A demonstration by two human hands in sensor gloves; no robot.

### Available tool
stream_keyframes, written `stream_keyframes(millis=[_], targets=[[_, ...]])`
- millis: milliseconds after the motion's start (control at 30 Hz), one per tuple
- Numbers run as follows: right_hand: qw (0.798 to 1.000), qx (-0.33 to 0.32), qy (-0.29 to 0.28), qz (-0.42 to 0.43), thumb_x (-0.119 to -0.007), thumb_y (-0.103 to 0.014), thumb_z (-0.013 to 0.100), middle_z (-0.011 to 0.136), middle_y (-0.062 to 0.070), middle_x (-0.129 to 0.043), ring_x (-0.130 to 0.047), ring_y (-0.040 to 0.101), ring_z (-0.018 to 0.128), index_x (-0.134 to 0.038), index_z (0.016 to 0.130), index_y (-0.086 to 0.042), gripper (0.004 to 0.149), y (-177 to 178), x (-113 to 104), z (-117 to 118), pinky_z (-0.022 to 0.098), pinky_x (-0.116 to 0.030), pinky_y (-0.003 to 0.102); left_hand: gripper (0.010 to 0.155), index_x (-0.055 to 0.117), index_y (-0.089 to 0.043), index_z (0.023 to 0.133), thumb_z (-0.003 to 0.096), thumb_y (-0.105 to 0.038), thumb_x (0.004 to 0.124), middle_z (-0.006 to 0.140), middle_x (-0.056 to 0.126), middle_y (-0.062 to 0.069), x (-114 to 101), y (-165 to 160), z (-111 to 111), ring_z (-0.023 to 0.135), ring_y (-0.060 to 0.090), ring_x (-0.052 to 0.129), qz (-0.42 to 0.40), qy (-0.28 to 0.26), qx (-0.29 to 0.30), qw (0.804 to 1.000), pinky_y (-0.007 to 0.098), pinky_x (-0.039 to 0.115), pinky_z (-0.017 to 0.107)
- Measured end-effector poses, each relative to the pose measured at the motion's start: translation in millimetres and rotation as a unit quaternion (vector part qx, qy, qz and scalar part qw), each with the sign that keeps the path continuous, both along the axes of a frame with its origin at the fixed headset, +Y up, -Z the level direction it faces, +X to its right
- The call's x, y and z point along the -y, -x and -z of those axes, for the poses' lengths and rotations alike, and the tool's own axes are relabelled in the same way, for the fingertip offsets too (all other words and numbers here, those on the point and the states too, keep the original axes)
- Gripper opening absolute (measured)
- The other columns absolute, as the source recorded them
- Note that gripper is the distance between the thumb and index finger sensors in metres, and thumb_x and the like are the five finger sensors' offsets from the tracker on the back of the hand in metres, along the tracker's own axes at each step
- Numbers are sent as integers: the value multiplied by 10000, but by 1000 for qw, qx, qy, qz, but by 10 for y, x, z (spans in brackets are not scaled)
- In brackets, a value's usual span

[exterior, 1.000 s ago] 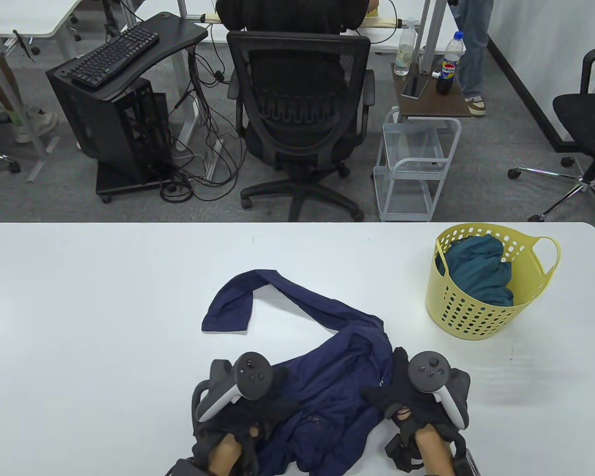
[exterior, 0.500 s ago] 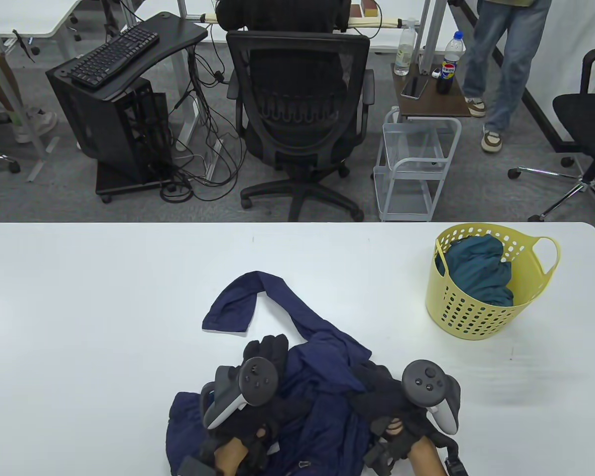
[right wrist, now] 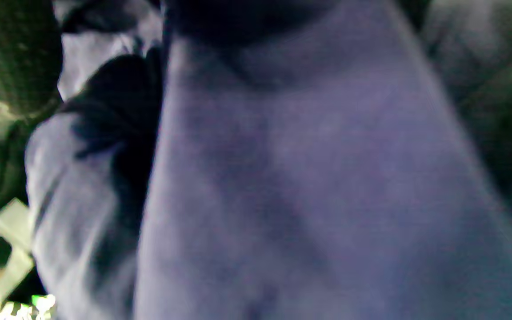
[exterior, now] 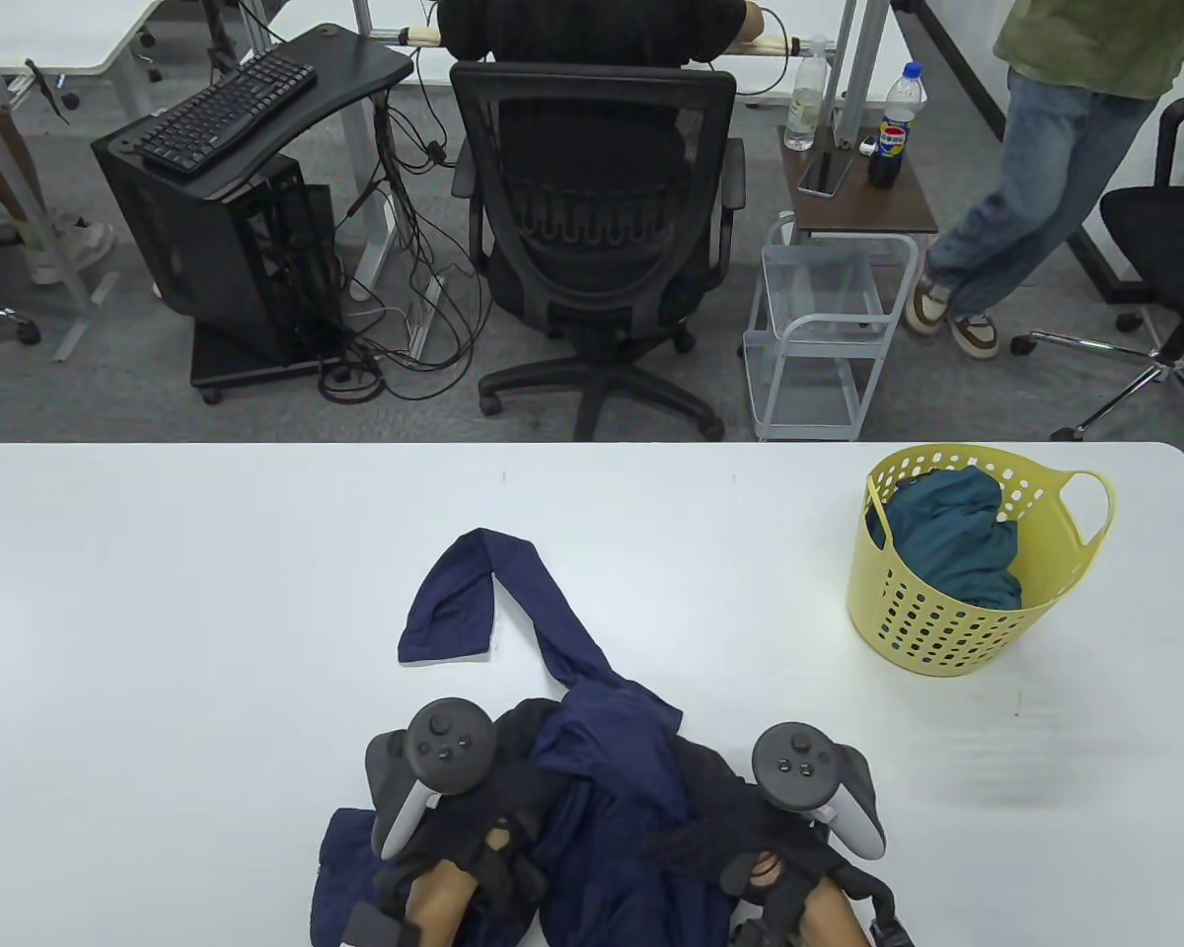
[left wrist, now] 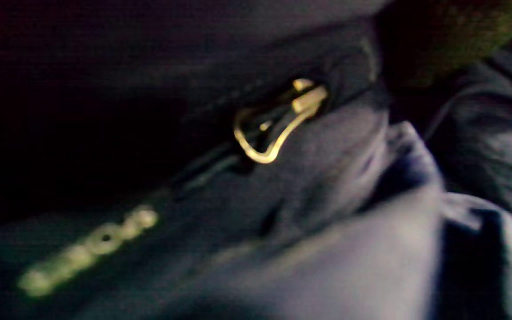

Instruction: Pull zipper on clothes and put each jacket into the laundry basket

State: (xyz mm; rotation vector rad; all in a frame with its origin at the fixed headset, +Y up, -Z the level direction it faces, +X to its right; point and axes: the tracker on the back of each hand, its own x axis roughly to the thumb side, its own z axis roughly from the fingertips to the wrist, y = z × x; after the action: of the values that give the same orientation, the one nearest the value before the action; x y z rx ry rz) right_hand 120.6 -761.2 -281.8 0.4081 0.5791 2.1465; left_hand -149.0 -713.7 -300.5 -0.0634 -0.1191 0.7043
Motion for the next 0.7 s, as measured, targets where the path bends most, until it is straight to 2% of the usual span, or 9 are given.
stream_keyframes(millis=[100, 233, 333, 400, 433, 500, 567, 633, 700], targets=[[995, -34, -14, -90, -963, -593, 363, 1144, 140, -572, -853, 348, 854, -432, 1094, -161, 1001, 212, 22, -48, 592, -744, 504, 480, 750, -430, 825, 366, -548, 825, 672, 954, -209, -24, 65, -4, 493, 52, 1043, -12, -8, -6, 1000, 441, 837, 542], [981, -48, -45, -182, -992, -429, 396, 948, -13, -900, -993, 222, 672, -705, 984, -265, 675, 438, -45, -56, 491, -821, 428, 471, 774, -426, 810, 359, -543, 841, 655, 967, -194, -46, 206, -9, 467, 61, 1061, -30, -20, -18, 999, 445, 854, 514], [972, -34, -40, -228, -994, -365, 413, 895, -27, -940, -990, 228, 654, -749, 952, -284, 598, 438, -170, 59, 495, -805, 441, 462, 789, -428, 800, 356, -541, 849, 644, 974, -185, -95, 352, -27, 443, 66, 1071, -47, -38, -41, 997, 442, 864, 494], [958, 25, -80, -275, -986, -311, 427, 874, -37, -950, -975, 246, 664, -781, 928, -300, 541, 366, -351, 221, 510, -786, 461, 460, 799, -426, 795, 354, -541, 857, 634, 982, -178, -147, 434, -48, 427, 60, 1076, -54, -52, -52, 996, 435, 871, 480], [943, 78, -120, -301, -968, -286, 439, 859, -50, -954, -959, 257, 682, -803, 905, -320, 496, 296, -526, 366, 526, -771, 475, 459, 803, -422, 794, 354, -540, 859, 633, 983, -174, -194, 472, -70, 414, 61, 1077, -51, -64, -64, 995, 430, 874, 472], [926, 131, -158, -316, -931, -276, 460, 849, -59, -952, -923, 292, 732, -829, 879, -343, 436, 234, -727, 506, 564, -734, 508, 461, 808, -417, 795, 354, -539, 861, 627, 989, -168, -240, 479, -98, 396, 62, 1079, -40, -75, -73, 994, 424, 875, 466], [893, 201, -240, -324, -908, -264, 471, 864, -63, -932, -880, 308, 781, -861, 841, -371, 388, 188, -1115, 666, 603, -693, 533, 488, 808, -397, 817, 351, -533, 865, 628, 997, -147, -315, 401, -143, 379, 78, 1082, 11, -73, -65, 995, 423, 870, 455], [865, 238, -302, -323, -881, -279, 482, 893, -94, -898, -838, 301, 837, -865, 818, -411, 362, 197, -1351, 695, 655, -648, 554, 504, 809, -393, 825, 349, -552, 859, 623, 1005, -147, -350, 316, -179, 371, 81, 1086, 44, -85, -54, 994, 418, 872, 446], [837, 253, -379, -301, -840, -283, 501, 946, -122, -839, -721, 318, 959, -847, 816, -451, 358, 240, -1581, 690, 723, -549, 608, 541, 811, -376, 840, 346, -594, 835, 638, 1013, -130, -368, 177, -211, 399, 107, 1098, 75, -73, -18, 994, 431, 865, 452]])
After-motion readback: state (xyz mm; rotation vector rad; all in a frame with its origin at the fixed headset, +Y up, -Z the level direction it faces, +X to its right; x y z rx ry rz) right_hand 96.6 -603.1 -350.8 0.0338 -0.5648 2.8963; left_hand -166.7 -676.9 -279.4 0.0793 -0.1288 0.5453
